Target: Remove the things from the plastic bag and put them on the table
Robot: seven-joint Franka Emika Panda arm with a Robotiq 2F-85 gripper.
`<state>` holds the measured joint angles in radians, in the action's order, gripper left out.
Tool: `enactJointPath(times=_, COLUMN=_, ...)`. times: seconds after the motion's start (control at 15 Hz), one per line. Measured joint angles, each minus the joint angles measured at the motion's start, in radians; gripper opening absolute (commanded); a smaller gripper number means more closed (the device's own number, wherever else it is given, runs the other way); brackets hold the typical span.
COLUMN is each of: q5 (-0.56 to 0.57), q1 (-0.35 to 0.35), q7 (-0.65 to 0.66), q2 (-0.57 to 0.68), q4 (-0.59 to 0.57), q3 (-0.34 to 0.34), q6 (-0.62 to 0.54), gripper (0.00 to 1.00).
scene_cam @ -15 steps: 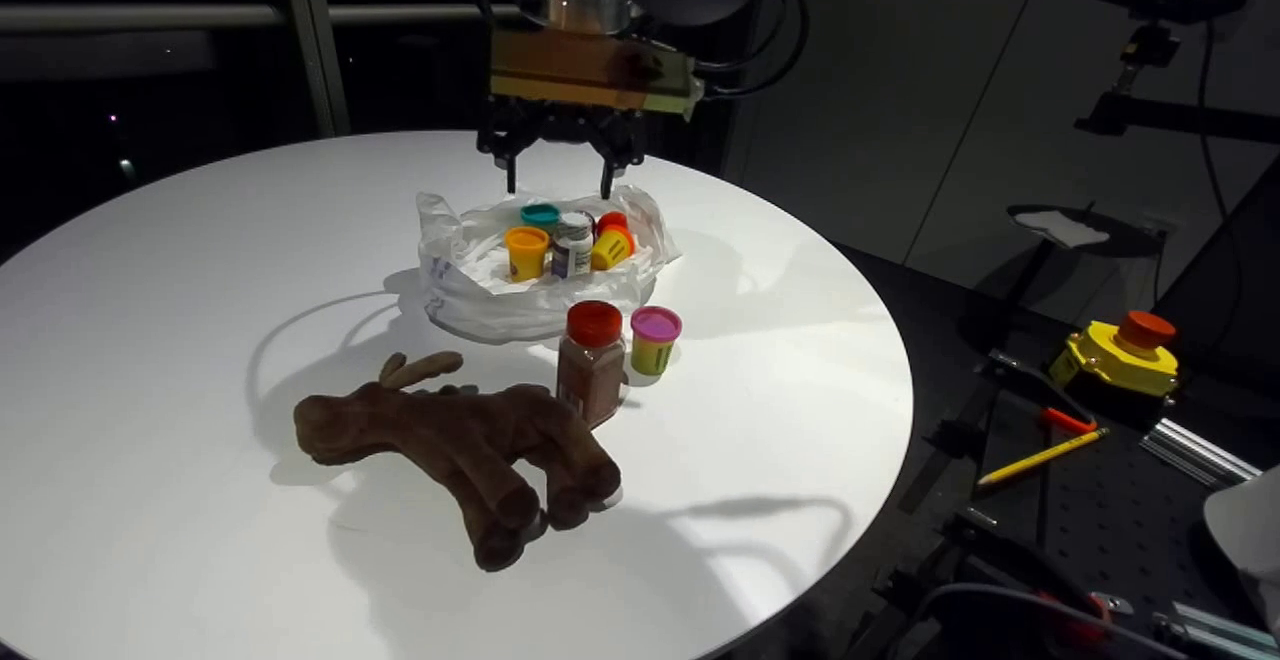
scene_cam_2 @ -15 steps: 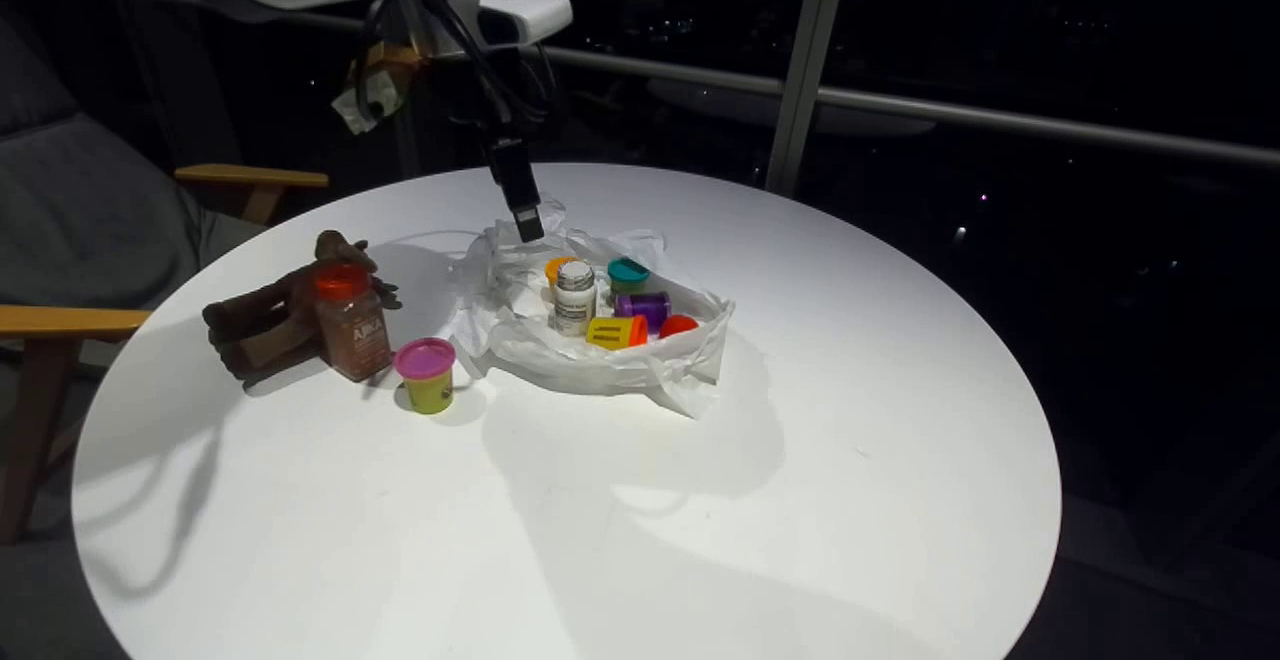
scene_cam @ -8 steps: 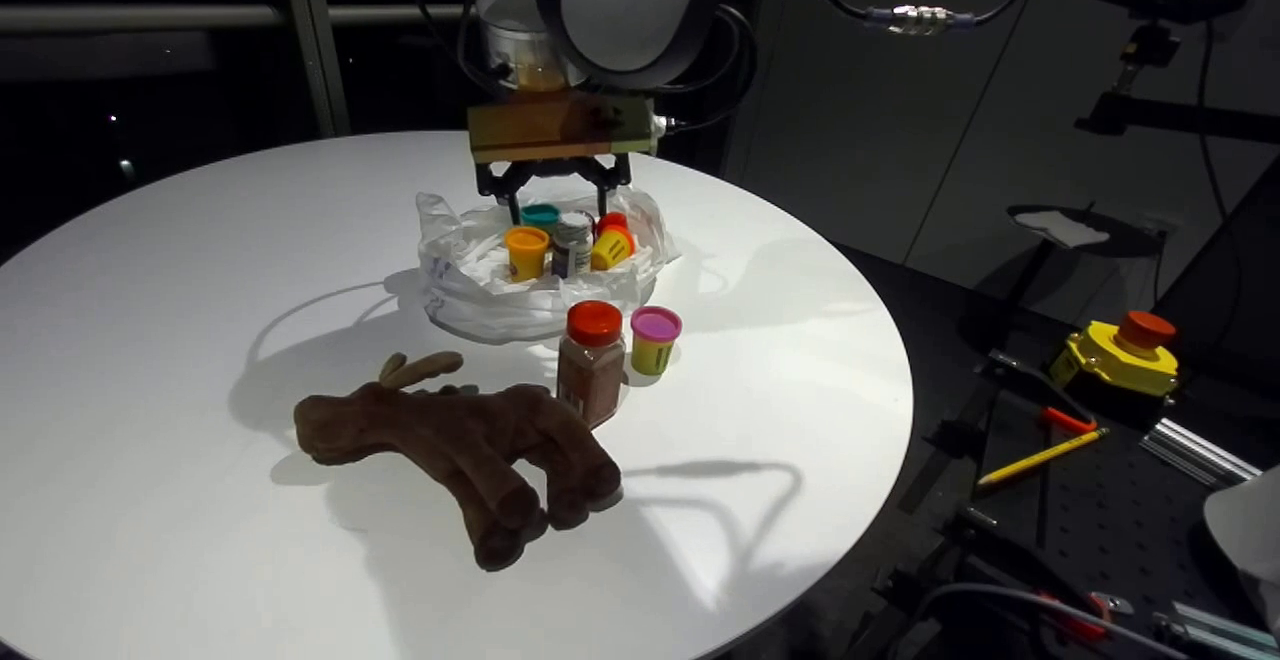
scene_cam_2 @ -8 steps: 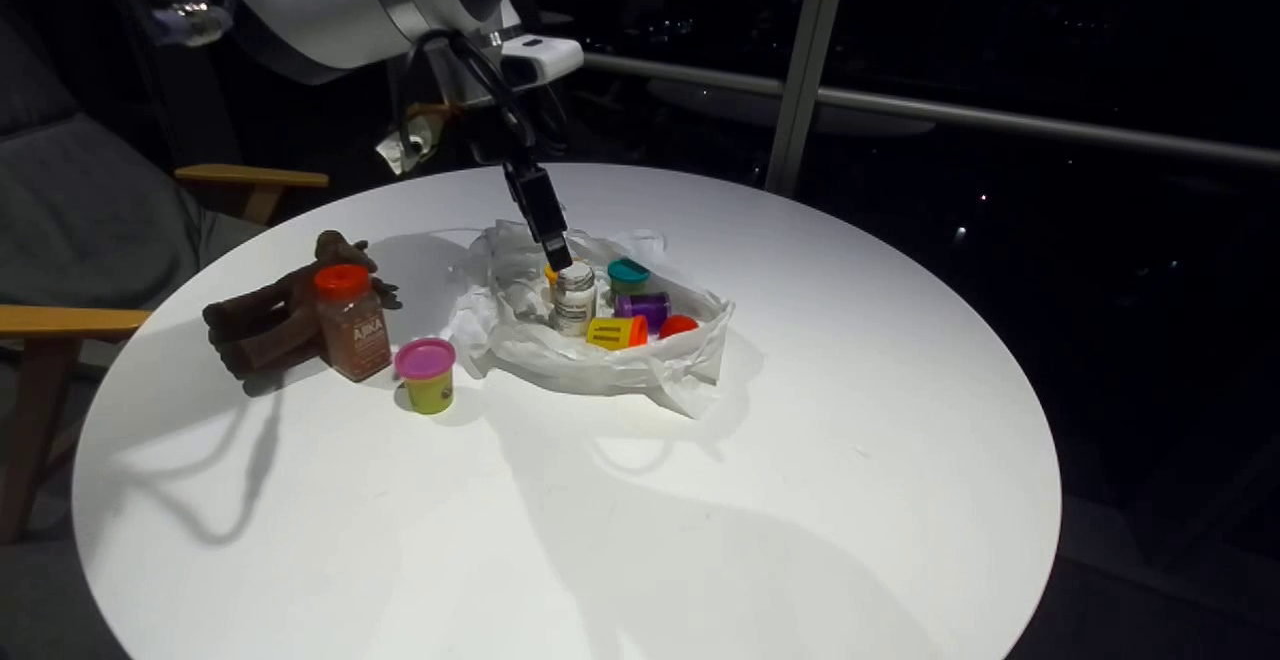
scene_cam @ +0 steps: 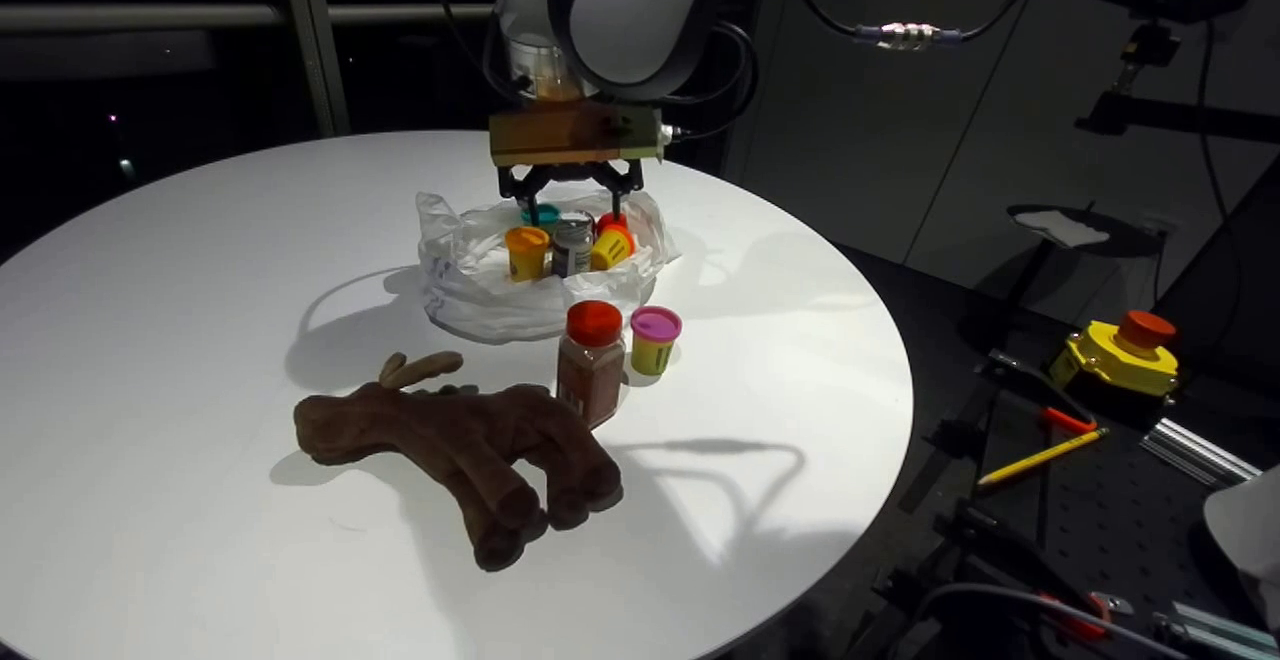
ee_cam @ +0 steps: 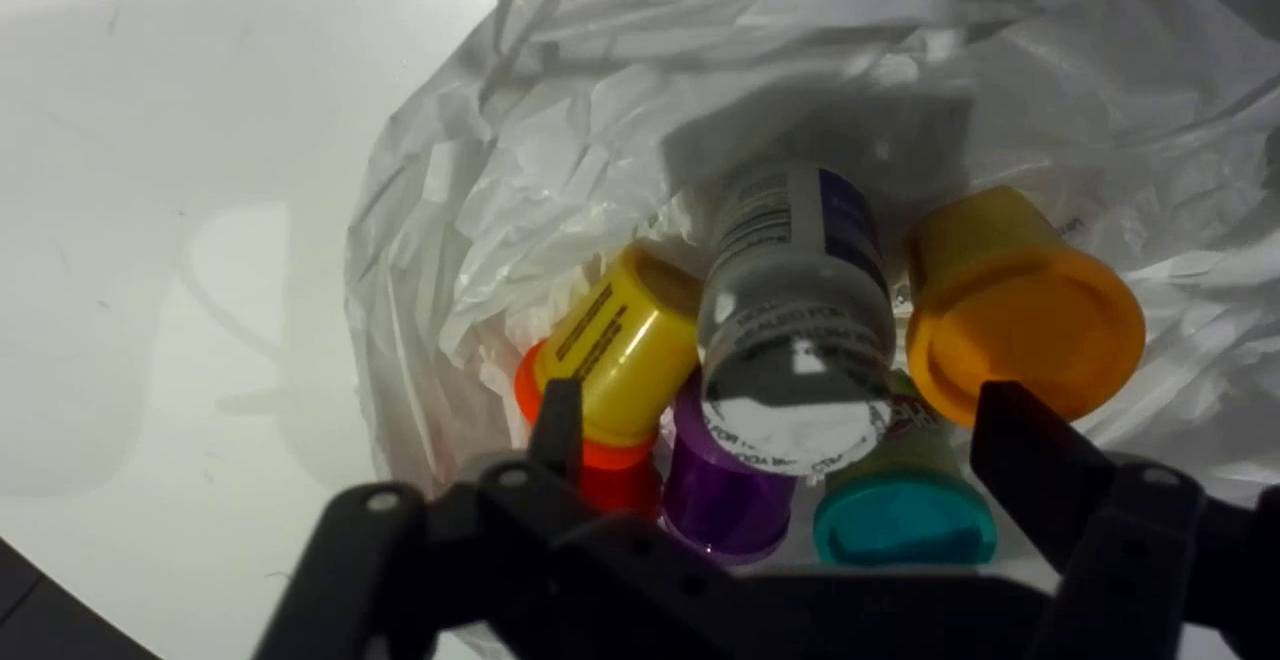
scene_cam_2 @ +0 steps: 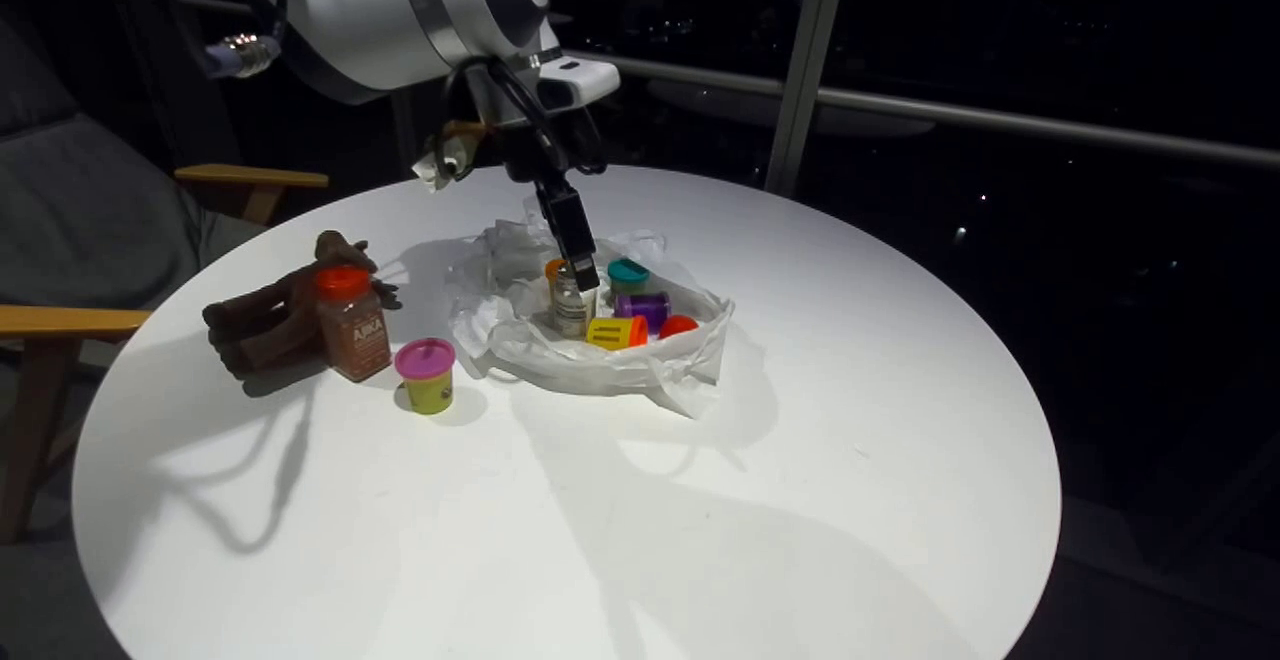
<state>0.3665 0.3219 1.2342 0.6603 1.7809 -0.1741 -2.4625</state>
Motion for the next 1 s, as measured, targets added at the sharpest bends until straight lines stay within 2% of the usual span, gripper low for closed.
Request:
enactJointPath(times=0.07, q5=-0.006, q1=-0.007, q7=-0.001, q2=0.000, q4=0.000, q3=0.003, q6=-0.001, gripper=0.70)
enactJointPath(times=0.13, q5=-0.014, q1=-0.015, q7=-0.001, q2=0.000, q4=0.000, q3=0.008, q6=-0.002, gripper=0.70)
enactJointPath(times=0.53, q5=-0.076, q1=-0.042, q7=-0.008, q2=0.000, q4=0.000, q3=0.031, q6=-0.019, gripper=0.18)
enactJointPath(times=0.6, q5=-0.084, q1=-0.044, q7=-0.008, q2=0.000, q4=0.000, q3=0.032, q6=-0.023, gripper=0.14)
enactJointPath(times=0.67, q5=-0.091, q1=-0.045, q7=-0.008, q2=-0.003, q4=-0.001, q3=0.033, q6=-0.026, gripper=0.17)
enactJointPath(times=1.0, q5=-0.109, q1=-0.052, q7=-0.010, q2=-0.019, q4=0.003, q3=0.031, q6=-0.033, gripper=0.17)
